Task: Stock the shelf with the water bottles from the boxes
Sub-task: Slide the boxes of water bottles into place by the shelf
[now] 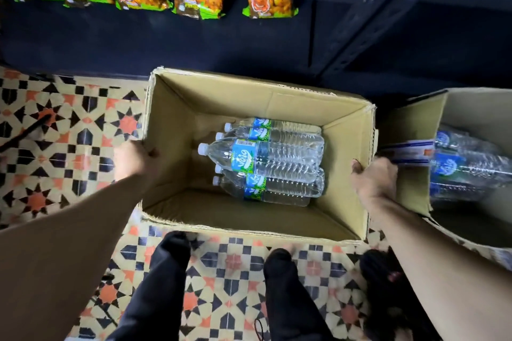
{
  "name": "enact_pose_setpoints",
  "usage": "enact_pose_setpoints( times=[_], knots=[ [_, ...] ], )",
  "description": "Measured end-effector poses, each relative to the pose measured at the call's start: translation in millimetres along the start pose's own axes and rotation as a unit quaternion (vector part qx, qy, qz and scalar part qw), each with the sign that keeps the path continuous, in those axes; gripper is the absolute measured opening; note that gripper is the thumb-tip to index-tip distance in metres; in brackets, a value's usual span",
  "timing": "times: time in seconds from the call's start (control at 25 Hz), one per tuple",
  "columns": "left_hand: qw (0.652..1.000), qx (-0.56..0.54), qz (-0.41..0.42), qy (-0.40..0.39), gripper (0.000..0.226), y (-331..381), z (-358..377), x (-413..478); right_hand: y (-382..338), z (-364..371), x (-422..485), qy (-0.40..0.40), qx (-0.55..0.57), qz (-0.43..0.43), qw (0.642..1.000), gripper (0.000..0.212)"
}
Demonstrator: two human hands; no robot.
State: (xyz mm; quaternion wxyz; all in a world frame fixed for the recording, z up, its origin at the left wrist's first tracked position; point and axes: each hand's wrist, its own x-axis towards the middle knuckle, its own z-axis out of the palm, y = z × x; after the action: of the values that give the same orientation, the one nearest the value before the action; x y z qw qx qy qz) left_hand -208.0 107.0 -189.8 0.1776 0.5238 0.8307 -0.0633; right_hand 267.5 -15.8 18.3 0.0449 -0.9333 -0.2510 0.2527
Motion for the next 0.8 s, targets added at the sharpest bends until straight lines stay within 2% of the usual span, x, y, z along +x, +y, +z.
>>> enact_pose_setpoints(
  times=[0.08,0.2,0.32,0.4,0.56,0.68,0.76,0.8],
  knots=[
    [1.000,-0.024,0.004,-0.016,0.033,69.4,-57.5,-69.7,17.9,-12.4,15.8,0.012,-0.006,0.003,1.000,0.035],
    [0.998,-0.048,0.014,-0.041,0.021,133.6,-94.5,-126.0,41.6,-27.5,41.6,0.013,-0.008,0.016,1.000,0.035],
    [0.997,-0.051,0.043,-0.034,0.014,167.0,-100.5,-145.5,51.6,-39.6,68.3,0.000,-0.004,0.019,1.000,0.034],
    [0.999,-0.039,0.025,-0.029,0.013,182.7,-99.2,-153.0,54.9,-43.7,87.1,0.000,-0.004,0.003,1.000,0.033],
    [1.000,-0.019,0.008,-0.002,0.023,195.5,-95.0,-153.1,51.8,-46.7,114.8,0.008,-0.005,-0.023,1.000,0.033],
    [1.000,0.006,0.007,-0.018,0.026,200.1,-85.2,-154.5,52.8,-46.3,123.0,0.023,-0.007,-0.022,0.999,0.037],
    [0.989,0.071,0.118,-0.049,0.034,226.2,-61.0,-182.6,56.7,-44.9,123.1,0.025,-0.017,-0.016,0.999,0.038],
    [0.957,0.090,0.245,-0.128,0.038,230.1,-11.9,-210.8,57.8,-43.9,122.3,0.025,-0.022,-0.015,0.999,0.039]
  ],
)
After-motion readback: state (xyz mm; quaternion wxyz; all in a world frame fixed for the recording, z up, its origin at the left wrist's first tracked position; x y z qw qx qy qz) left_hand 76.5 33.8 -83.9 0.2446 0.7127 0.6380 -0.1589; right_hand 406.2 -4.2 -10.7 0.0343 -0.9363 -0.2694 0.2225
